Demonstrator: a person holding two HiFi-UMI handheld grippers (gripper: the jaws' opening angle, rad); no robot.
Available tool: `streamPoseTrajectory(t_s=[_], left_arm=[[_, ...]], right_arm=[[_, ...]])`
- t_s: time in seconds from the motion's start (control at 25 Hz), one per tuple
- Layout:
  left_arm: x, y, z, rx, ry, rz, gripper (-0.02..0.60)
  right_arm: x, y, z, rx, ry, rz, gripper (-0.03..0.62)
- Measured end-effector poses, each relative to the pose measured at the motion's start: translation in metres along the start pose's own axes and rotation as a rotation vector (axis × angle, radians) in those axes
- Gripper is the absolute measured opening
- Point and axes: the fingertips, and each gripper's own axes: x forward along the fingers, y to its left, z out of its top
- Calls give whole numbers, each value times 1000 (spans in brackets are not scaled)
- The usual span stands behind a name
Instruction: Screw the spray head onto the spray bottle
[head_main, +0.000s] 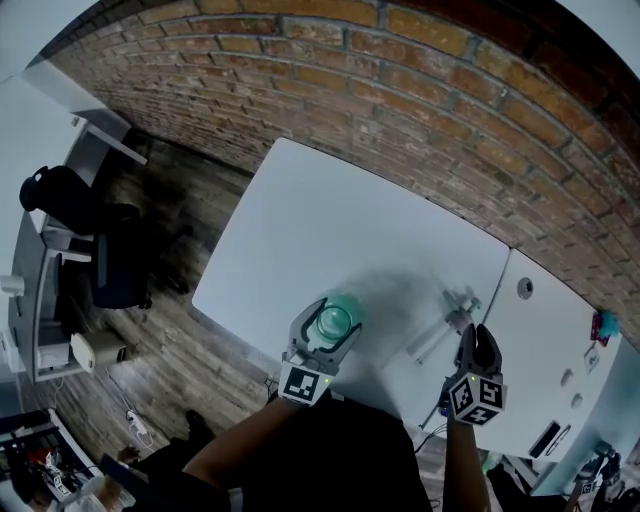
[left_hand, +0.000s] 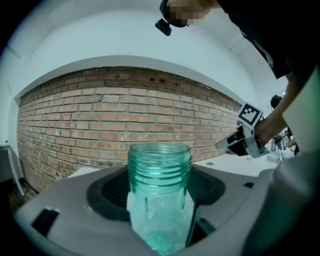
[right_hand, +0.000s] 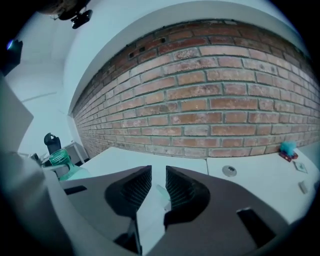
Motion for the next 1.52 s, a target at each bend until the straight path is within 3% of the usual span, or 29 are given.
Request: streamPoseTrajectory(t_s=[0.92, 1.52], left_arm=[[0, 0, -3, -35, 27, 23, 324], [0, 1, -5, 4, 25, 20, 324]], right_arm=[[57, -51, -57, 186, 212, -99, 86], [83, -73, -84, 265, 333, -159, 87]])
